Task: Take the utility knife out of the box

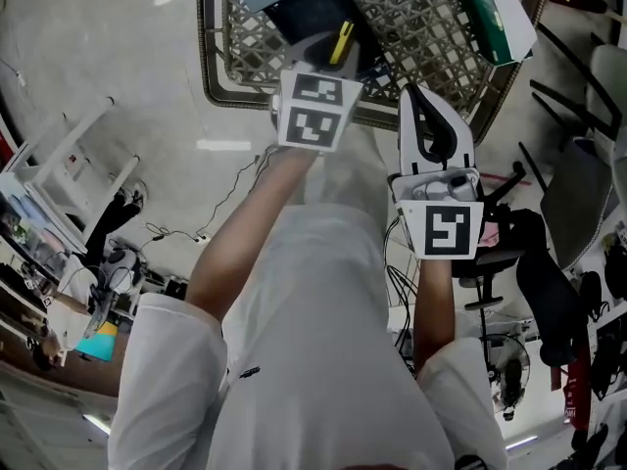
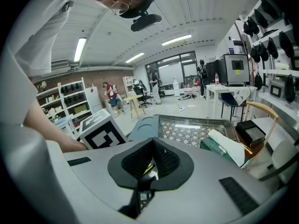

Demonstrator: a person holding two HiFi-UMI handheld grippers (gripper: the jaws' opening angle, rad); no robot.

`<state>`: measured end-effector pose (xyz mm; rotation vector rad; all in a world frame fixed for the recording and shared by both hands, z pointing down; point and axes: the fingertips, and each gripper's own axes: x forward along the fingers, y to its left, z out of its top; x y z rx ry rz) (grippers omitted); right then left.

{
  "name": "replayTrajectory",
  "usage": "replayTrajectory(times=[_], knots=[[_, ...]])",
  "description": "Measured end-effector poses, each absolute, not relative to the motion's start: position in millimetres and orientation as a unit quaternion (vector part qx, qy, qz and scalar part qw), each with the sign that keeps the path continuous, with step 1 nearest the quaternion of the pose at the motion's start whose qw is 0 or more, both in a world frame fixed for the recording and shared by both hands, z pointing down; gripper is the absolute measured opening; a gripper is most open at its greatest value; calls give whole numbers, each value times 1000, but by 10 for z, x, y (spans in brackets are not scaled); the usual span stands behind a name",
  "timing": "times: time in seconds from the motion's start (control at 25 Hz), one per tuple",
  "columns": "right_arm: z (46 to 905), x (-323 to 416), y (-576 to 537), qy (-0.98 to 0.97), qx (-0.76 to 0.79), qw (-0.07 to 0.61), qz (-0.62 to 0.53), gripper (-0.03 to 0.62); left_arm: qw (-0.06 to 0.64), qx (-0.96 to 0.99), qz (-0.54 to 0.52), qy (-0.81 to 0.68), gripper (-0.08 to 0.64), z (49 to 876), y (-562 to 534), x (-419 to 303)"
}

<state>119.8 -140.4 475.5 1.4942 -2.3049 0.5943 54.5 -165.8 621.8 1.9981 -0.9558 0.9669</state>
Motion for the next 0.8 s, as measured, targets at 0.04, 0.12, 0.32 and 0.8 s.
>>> replayTrajectory(times=[0.04, 0.12, 0.32, 0.8], knots=[[4770, 1216, -1413, -809, 525, 164, 209, 0, 357, 769, 383, -367, 92, 6277, -1653, 557], [4791, 1241, -1437, -807, 527, 161, 213, 0, 360, 759, 400, -366, 92, 6393, -1659, 569], [4858, 1292, -1414, -804, 526, 163, 224, 0, 366, 743, 421, -370, 92, 6582, -1673, 596], [4859, 1414, -1441, -802, 534, 154, 219, 0, 336, 709, 484, -388, 127, 6741, -1725, 550]])
